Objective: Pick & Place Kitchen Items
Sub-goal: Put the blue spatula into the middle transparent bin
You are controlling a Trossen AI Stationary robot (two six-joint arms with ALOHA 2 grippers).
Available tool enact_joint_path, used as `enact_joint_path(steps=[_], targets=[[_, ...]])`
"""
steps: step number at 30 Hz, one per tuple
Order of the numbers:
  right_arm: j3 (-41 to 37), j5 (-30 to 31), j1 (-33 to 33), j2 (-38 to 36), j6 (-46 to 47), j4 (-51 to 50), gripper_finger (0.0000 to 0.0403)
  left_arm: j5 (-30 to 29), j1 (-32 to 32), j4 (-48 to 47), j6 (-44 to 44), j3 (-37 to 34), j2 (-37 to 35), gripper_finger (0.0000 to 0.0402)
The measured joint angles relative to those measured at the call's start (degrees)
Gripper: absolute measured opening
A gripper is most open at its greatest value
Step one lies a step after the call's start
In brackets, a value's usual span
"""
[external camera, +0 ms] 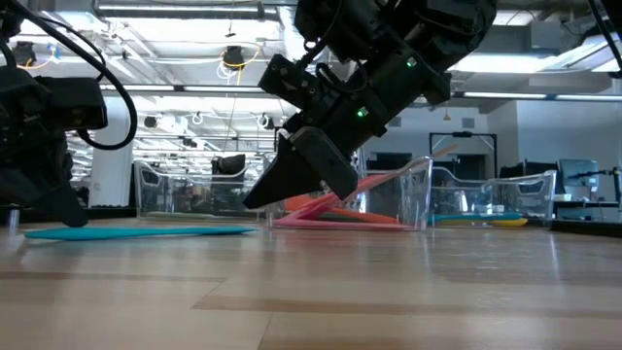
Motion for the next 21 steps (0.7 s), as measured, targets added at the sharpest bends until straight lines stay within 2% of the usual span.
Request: enact_joint_path(steps=[10,21], targets=[[0.0,0.0,-0.8,0.0,-4.4,2.0,0.0006,-0.3,0.0,-0.3,2.8,-0.1,-1.1,0.0001],[0.0,0.0,-0.8,0.0,-7.3,2.8,0.0001,-4.6,1.4,0.0,5.8,-0.1,-3.0,0.0001]])
